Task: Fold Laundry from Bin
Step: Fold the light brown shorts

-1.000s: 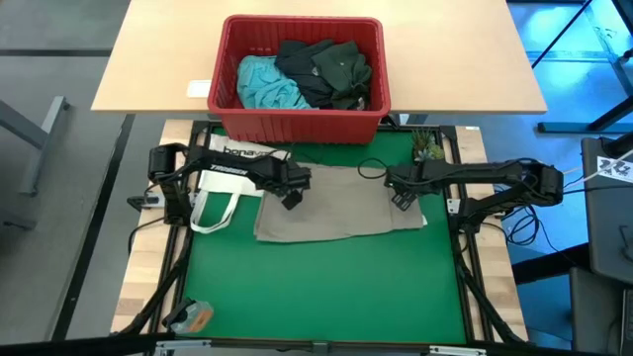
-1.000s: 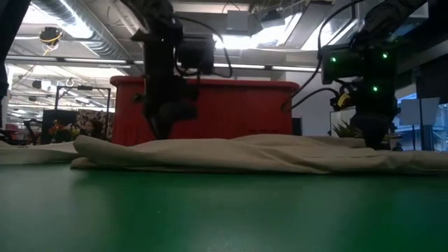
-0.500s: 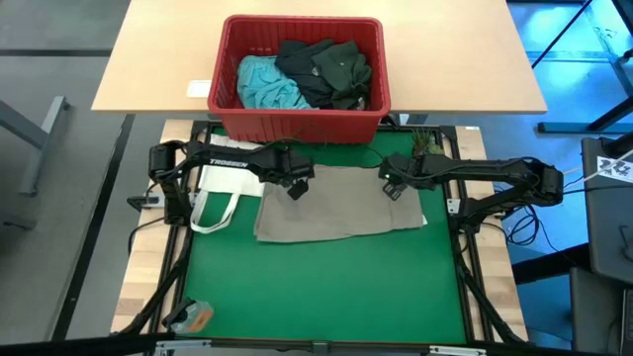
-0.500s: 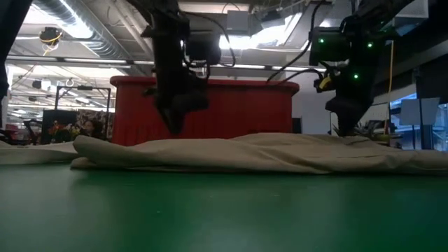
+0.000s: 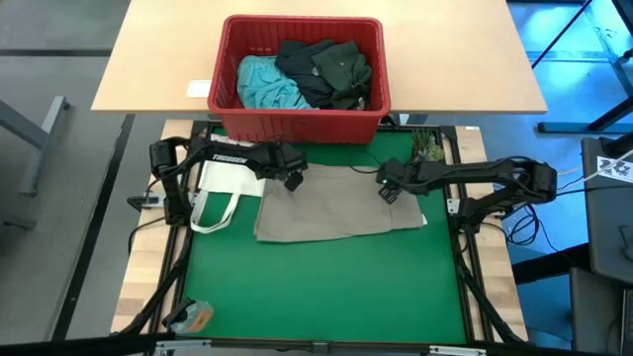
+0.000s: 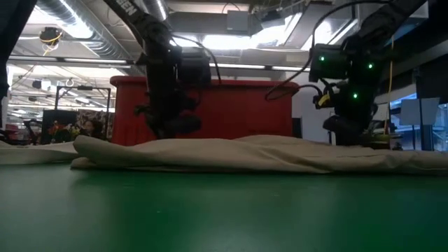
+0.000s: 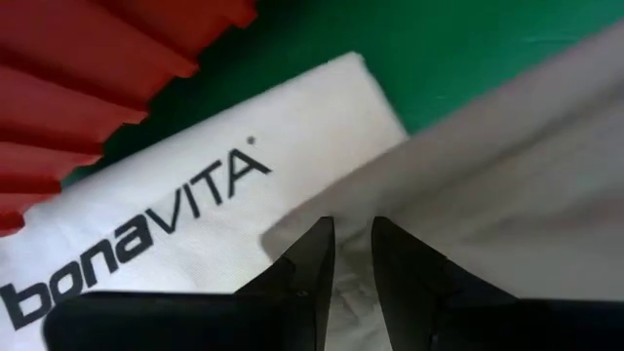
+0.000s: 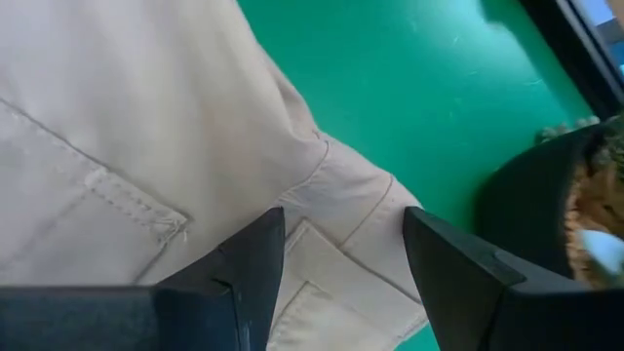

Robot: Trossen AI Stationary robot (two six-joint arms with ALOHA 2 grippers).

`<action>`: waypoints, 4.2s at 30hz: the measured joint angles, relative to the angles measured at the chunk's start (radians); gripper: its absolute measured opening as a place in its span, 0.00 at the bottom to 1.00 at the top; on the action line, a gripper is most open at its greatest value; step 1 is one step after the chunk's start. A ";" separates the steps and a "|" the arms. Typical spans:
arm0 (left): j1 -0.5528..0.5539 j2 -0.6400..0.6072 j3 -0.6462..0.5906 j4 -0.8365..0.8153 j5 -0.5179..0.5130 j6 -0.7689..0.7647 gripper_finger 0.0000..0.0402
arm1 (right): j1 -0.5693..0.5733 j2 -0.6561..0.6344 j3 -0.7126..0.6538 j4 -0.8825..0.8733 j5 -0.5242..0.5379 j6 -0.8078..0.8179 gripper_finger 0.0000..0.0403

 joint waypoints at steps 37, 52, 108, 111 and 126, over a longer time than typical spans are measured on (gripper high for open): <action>-0.242 -0.230 -0.002 -0.012 0.155 -0.011 0.17 | 0.137 -0.101 0.119 -0.199 -0.108 -0.015 0.52; -0.499 -0.174 -0.001 -0.044 0.140 -0.266 0.17 | 0.456 -0.098 0.087 -0.299 -0.105 0.248 0.52; -0.738 -0.023 0.002 0.373 0.499 -0.362 0.17 | 0.531 -0.096 -0.008 -0.192 0.116 0.212 0.52; -0.718 -0.066 0.003 0.329 0.450 -0.338 0.17 | 0.531 -0.096 0.039 -0.177 0.110 0.212 0.52; -0.538 -0.150 0.004 -0.078 0.159 -0.288 0.17 | 0.531 -0.096 -0.020 0.009 -0.148 0.237 0.52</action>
